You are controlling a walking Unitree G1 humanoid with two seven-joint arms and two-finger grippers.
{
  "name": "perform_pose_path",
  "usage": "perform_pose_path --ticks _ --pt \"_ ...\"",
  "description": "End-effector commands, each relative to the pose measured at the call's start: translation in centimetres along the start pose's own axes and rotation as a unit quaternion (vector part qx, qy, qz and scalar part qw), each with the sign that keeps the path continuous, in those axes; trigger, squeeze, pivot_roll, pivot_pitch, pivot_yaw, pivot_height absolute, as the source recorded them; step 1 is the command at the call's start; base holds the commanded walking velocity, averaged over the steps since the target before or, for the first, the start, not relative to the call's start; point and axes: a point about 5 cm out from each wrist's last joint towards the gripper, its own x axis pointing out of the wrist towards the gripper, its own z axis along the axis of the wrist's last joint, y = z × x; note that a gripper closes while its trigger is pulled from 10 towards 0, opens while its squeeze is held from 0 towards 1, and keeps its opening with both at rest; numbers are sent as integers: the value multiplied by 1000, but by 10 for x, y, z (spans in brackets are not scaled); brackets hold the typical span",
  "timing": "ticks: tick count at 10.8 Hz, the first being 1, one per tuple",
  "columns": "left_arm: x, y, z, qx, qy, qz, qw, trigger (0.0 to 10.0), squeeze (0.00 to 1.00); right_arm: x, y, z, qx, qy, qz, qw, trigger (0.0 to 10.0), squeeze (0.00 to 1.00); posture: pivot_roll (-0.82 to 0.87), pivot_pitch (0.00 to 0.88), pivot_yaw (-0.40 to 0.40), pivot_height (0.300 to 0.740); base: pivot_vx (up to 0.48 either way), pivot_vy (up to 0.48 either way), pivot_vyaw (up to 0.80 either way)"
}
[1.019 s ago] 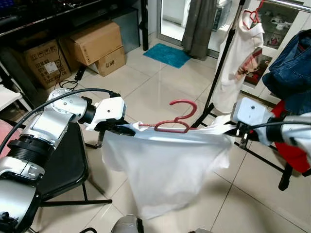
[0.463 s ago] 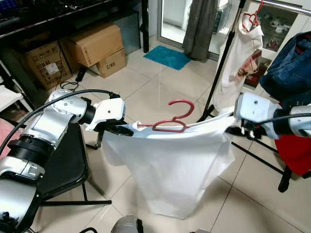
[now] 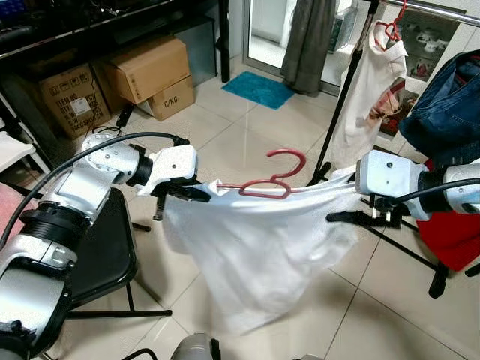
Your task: Hang hanger
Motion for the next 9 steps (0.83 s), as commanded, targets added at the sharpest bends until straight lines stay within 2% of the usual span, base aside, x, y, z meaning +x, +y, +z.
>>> perform_pose_path --ticks 1,3,4,5,6,7,8,9 --pt "-6 8 8 19 -3 18 1000 0 0 1 3 7 -15 -10 6 1000 10000 1000 2 8 33 740 0 0 0" --pt "-4 8 8 21 -5 13 1000 0 0 8 8 10 -13 -12 18 1000 10000 1000 4 9 34 740 0 0 0" --pt "-2 7 10 23 -6 7 1000 0 0 9 5 -6 -15 64 -3 998 10000 1000 5 11 35 740 0 0 0" --pt "-3 8 10 21 -6 10 1000 0 0 7 0 -11 4 76 -27 997 10000 1000 5 11 35 740 0 0 0" --pt "-5 11 9 20 -3 25 999 0 0 6 -2 -4 43 40 -37 998 10000 1000 6 18 36 740 0 0 0" --pt "-8 14 8 17 -2 40 999 0 0 5 -2 -5 72 40 -50 995 10000 1000 5 21 36 740 0 0 0" --pt "-10 16 9 13 -6 63 998 0 0 6 -2 -8 133 11 -71 989 10000 1000 9 26 32 740 0 0 0" --pt "-13 17 8 11 -3 81 997 0 0 8 3 -6 163 -20 -73 984 10000 1000 13 33 30 740 0 0 0"
